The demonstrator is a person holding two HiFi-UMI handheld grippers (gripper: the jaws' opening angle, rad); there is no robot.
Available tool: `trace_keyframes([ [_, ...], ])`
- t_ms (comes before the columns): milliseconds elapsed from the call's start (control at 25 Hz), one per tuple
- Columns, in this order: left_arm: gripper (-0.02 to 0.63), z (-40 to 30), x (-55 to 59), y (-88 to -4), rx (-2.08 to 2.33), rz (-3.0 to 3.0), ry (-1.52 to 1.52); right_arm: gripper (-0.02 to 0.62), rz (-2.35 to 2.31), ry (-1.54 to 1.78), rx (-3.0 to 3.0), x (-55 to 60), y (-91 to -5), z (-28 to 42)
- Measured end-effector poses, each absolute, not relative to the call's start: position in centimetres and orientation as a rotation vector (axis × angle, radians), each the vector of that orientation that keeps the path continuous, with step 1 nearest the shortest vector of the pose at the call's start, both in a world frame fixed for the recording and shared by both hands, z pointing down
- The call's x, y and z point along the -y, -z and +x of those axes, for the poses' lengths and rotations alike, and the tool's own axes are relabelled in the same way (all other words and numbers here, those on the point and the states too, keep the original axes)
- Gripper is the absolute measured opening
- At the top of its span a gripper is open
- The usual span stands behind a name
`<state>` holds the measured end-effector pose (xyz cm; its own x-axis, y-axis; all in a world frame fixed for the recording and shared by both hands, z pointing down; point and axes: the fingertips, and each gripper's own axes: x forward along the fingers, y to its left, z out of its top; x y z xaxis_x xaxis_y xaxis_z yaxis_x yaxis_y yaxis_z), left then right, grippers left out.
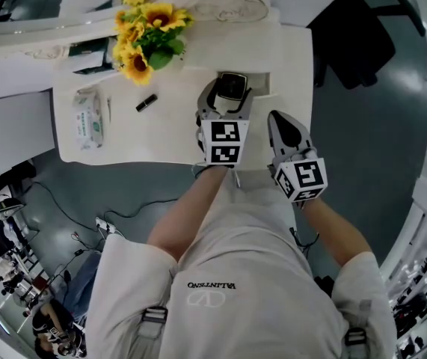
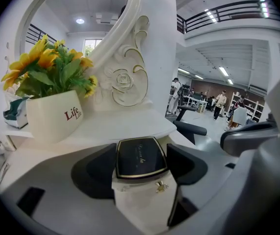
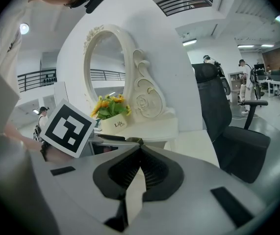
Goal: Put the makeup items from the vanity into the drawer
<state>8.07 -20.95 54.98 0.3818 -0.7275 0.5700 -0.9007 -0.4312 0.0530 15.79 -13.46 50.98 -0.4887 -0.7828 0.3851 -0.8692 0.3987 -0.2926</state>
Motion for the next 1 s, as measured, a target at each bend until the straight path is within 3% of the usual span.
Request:
trace_keyframes([
  [1000,0.321,8.7,21.6,-55.4,1.438,2.291,-0.655,0.011,1.489,-0.785,2.447,16.5,-52.2,15.0],
])
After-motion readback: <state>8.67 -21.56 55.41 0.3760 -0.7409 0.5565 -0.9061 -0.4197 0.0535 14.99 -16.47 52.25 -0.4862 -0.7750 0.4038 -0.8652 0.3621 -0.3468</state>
